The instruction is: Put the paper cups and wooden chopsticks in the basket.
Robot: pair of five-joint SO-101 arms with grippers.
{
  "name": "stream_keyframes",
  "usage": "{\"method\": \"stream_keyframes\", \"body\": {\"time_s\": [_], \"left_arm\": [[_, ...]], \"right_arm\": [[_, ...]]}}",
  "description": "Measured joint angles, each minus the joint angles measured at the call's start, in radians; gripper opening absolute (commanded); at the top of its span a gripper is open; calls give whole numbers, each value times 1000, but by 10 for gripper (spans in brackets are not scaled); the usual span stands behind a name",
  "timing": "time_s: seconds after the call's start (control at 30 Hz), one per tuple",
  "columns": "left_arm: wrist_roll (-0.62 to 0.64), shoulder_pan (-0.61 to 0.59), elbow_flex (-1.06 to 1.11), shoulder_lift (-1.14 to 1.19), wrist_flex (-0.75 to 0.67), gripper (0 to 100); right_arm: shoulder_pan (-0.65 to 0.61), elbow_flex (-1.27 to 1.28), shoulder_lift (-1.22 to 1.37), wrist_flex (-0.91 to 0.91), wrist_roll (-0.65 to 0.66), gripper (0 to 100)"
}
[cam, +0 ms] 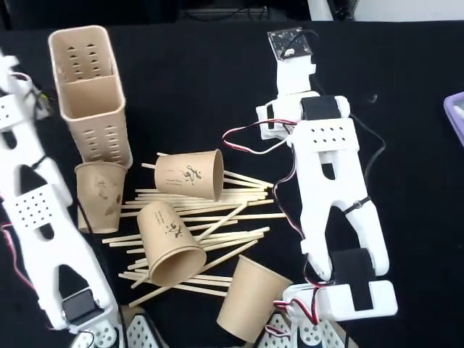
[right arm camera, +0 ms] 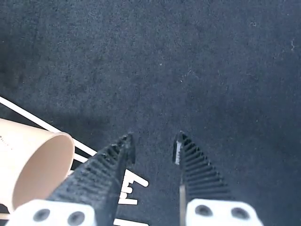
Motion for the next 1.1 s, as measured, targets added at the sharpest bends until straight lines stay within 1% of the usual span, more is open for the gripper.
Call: {"method": "stream_keyframes", "body": {"time_s": [0.13, 0.27, 0.43, 0.53, 0.67, 0.8, 0.87, 0.97, 1.1], "left_arm": [[63, -60, 0, -74, 0, 223], [123, -94, 0, -244, 2, 225], [149, -71, 0, -437, 2, 225], [130, -17, 72, -532, 6, 225], [97, 21, 348, -701, 6, 225], [87, 69, 730, -936, 6, 225], [87, 103, 925, -1039, -15, 225], [86, 124, 1194, -1129, -107, 225], [87, 126, 1479, -1194, -296, 224]], "right_arm": [[0, 0, 0, 0, 0, 141], [0, 0, 0, 0, 0, 141], [0, 0, 0, 0, 0, 141], [0, 0, 0, 0, 0, 141], [0, 0, 0, 5, 0, 141], [0, 0, 0, 6, 0, 141], [0, 0, 0, 6, 0, 141], [0, 0, 0, 6, 0, 141], [0, 0, 0, 6, 0, 141]]}}
